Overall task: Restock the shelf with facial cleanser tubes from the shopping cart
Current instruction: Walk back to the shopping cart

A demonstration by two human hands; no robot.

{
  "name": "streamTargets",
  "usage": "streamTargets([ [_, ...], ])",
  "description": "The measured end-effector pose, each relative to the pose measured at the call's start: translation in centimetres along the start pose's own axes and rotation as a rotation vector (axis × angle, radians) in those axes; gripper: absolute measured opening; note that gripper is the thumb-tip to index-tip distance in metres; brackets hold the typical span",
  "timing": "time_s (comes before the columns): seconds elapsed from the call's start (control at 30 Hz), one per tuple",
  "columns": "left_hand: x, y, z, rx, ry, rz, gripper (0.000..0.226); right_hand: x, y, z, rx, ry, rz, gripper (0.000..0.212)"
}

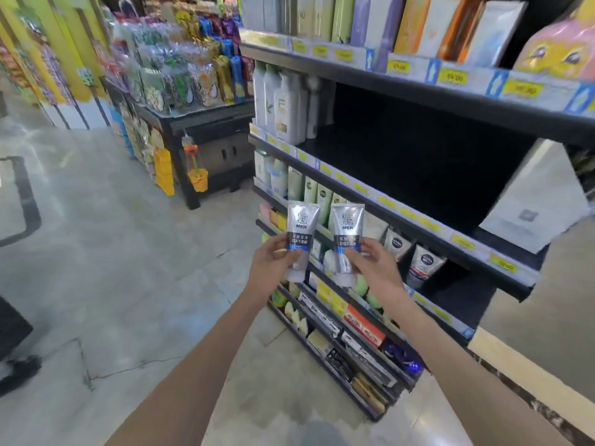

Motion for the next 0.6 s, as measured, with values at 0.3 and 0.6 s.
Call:
streamTargets([
  [0.3, 1.3, 4.7, -14.8, 0.14, -0.147, 0.018, 0.053, 1.9, -8.8, -9.3, -0.189, 0.071, -0.062, 0.032],
  [0.6, 3.3, 8.5, -26.8, 0.198, -0.177, 0.04, 0.052, 2.6, -13.9, -18.3, -0.24, 0.136, -0.106, 0.03],
])
Point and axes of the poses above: each hand's wrist, its own z-axis away from the middle knuckle, its own x-axis out of the palm, y = z × x, the point moved 7 cm from there along -z, towards the middle knuckle, and after that the axes turned 6 degrees about x, right-handed, at the moved point
